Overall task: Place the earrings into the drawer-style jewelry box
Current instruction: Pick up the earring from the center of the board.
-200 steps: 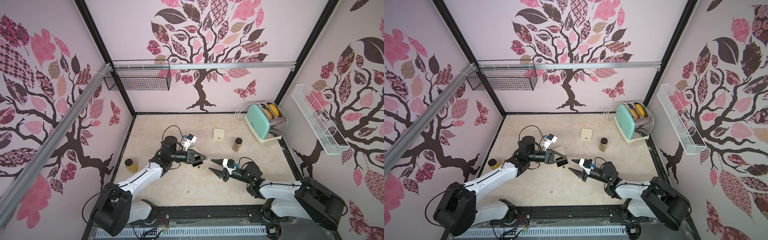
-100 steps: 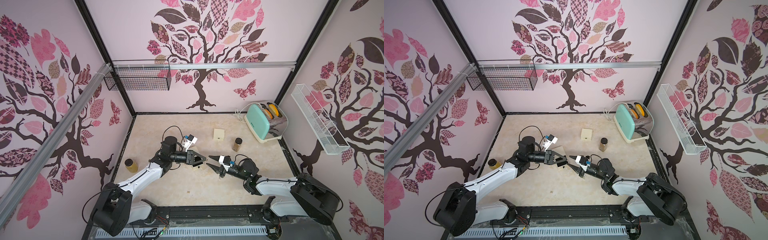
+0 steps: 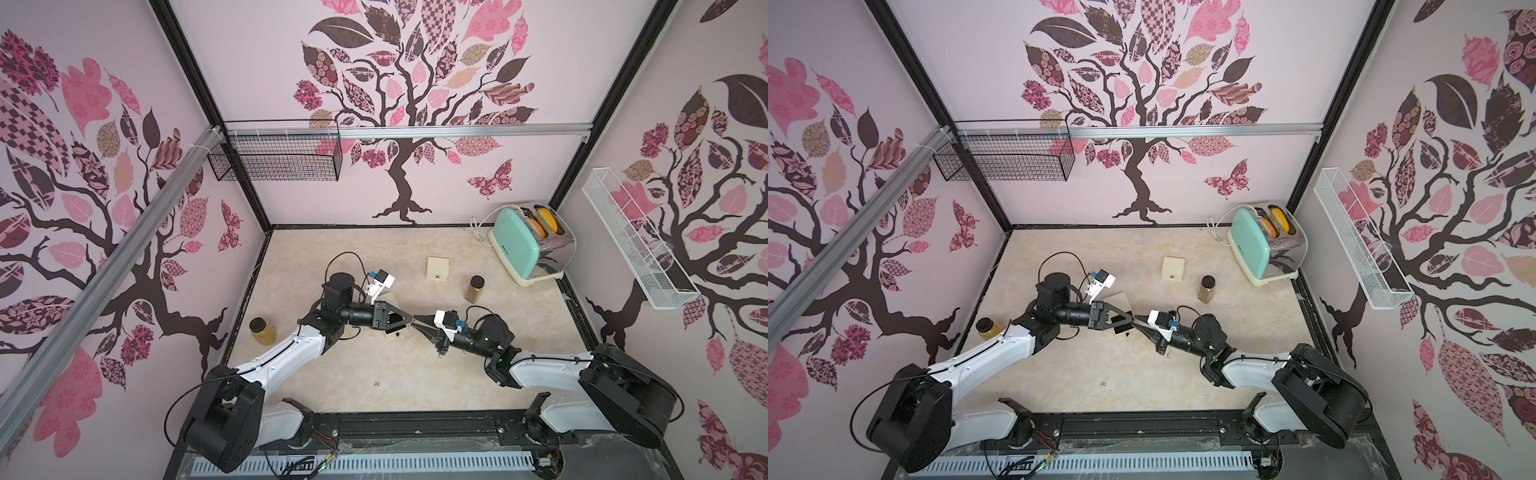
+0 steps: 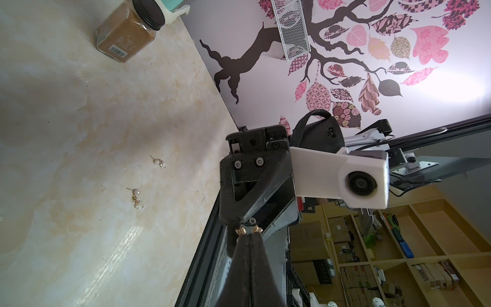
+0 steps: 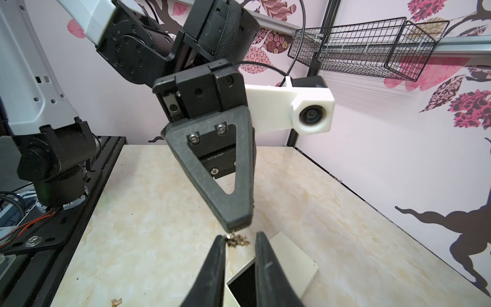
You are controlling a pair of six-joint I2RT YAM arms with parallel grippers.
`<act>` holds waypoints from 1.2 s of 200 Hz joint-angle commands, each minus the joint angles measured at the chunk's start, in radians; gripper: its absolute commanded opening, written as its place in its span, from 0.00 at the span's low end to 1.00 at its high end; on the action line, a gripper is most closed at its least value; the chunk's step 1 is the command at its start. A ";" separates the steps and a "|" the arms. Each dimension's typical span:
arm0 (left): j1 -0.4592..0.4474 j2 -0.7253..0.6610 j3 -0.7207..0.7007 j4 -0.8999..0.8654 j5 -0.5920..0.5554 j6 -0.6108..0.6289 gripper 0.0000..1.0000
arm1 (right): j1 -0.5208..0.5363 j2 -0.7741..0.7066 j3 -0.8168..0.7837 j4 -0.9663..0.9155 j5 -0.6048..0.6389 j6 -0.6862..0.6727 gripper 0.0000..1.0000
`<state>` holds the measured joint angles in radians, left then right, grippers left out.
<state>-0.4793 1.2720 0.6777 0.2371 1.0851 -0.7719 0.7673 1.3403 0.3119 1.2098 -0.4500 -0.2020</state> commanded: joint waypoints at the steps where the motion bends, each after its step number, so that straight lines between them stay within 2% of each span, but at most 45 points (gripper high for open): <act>1: 0.004 -0.010 0.003 -0.004 0.005 0.022 0.00 | 0.004 -0.002 0.032 -0.010 -0.004 0.015 0.20; 33: 0.004 -0.008 0.002 -0.012 0.003 0.026 0.00 | 0.004 -0.004 0.035 -0.019 -0.006 0.023 0.19; 77: 0.004 -0.007 0.000 -0.014 0.001 0.029 0.00 | 0.004 -0.010 0.034 -0.018 -0.003 0.031 0.30; 184: 0.004 -0.001 -0.003 -0.028 -0.005 0.045 0.00 | 0.004 -0.034 0.030 -0.033 0.002 0.038 0.30; 240: 0.004 0.002 -0.001 -0.030 -0.009 0.045 0.00 | 0.004 -0.032 0.030 -0.035 0.002 0.048 0.24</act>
<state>-0.4793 1.2720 0.6777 0.2058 1.0782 -0.7502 0.7677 1.3243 0.3157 1.1816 -0.4492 -0.1715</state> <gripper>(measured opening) 0.046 0.247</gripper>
